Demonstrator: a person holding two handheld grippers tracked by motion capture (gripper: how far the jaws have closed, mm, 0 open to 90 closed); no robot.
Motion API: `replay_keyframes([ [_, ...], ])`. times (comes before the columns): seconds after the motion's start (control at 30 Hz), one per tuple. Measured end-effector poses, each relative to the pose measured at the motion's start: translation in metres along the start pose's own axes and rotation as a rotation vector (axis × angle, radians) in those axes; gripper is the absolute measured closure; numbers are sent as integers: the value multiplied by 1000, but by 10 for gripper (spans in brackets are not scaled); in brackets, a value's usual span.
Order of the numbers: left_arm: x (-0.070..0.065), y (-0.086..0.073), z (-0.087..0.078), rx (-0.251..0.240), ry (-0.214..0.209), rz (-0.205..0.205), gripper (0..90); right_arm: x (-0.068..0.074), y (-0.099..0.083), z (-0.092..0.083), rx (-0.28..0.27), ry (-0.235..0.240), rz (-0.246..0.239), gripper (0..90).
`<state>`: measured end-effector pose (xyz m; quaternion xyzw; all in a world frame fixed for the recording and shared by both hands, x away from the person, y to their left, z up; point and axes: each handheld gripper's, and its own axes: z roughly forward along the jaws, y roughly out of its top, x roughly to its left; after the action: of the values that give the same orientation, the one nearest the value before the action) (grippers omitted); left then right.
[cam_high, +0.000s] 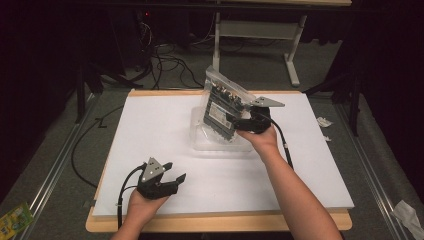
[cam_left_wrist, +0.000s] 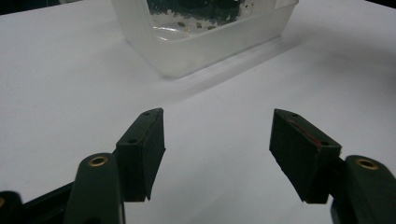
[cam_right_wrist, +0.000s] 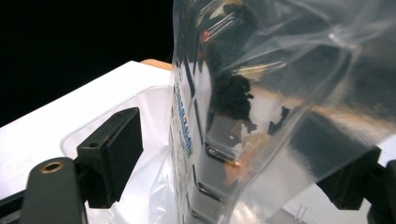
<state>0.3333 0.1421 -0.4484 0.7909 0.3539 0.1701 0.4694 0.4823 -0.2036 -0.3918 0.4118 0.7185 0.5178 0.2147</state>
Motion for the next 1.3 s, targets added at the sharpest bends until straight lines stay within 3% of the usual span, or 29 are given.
replay_keyframes([
  [0.33, 1, 0, -3, -10, -3, -1, 360, 0, -3, -22, 27, -21, -8, 171],
  [0.67, -2, 0, -1, -12, -10, 10, 359, -1, -14, -71, 13, -17, -9, 157],
  [0.77, -4, 0, 0, -11, -16, 22, 359, 5, -22, -88, 27, -37, -41, 156],
  [1.03, -9, 0, 1, -19, -29, 42, 359, 14, -55, -136, 27, -37, -32, 134],
  [1.3, -22, 0, 2, -9, -59, 57, 357, 12, -112, -179, 3, -77, -12, 128],
])
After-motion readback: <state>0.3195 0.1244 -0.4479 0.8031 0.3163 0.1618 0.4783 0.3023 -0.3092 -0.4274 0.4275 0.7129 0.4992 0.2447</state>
